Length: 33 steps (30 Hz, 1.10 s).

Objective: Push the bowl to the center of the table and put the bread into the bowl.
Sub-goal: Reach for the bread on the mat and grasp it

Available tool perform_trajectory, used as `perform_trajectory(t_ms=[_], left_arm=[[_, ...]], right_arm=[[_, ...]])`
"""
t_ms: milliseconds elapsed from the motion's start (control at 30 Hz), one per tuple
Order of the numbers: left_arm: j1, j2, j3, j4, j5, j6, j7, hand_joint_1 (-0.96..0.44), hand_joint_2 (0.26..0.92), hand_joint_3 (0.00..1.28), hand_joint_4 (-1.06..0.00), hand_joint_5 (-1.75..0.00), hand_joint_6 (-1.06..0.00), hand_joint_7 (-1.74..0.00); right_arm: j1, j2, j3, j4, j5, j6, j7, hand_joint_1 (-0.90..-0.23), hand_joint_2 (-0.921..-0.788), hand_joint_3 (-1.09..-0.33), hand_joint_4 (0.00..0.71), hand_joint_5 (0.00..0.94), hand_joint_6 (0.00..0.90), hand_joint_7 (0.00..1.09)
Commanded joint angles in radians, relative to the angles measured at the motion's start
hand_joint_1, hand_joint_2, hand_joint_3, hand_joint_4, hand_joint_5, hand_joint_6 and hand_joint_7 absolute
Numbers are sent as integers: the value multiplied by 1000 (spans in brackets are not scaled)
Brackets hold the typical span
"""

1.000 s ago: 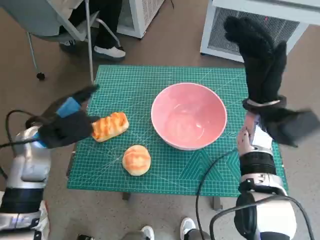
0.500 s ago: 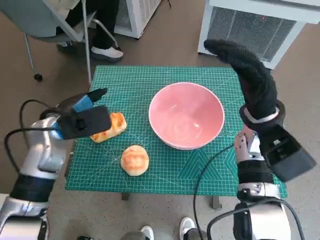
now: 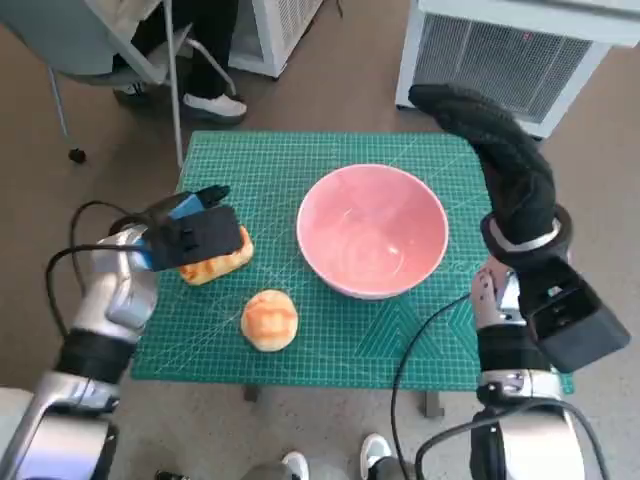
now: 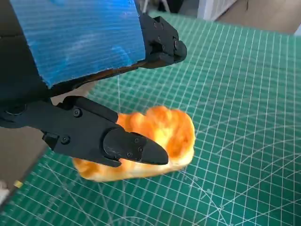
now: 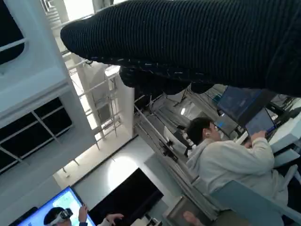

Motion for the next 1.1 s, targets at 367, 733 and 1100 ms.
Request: perform_trajectory(t_ms=[367, 733, 1100], left_arm=[[-65, -76, -55, 188, 6, -47, 42, -443, 883, 1, -236, -23, -353, -43], [-67, -72, -90, 224, 10, -84, 34, -270, 882, 18, -660, -1229, -659, -560], [-48, -18, -69, 128, -10, -123, 30, -19, 851, 124, -747, -1264, -769, -866]], right_arm=[[34, -18, 14, 26, -77, -27, -75, -591, -921, -766, 279, 3, 328, 25], [37, -24, 20, 30, -86, -24, -101, -594, -921, -767, 279, 2, 327, 27], [40, -22, 25, 39, -87, -18, -117, -587, -921, -767, 276, 0, 327, 28]])
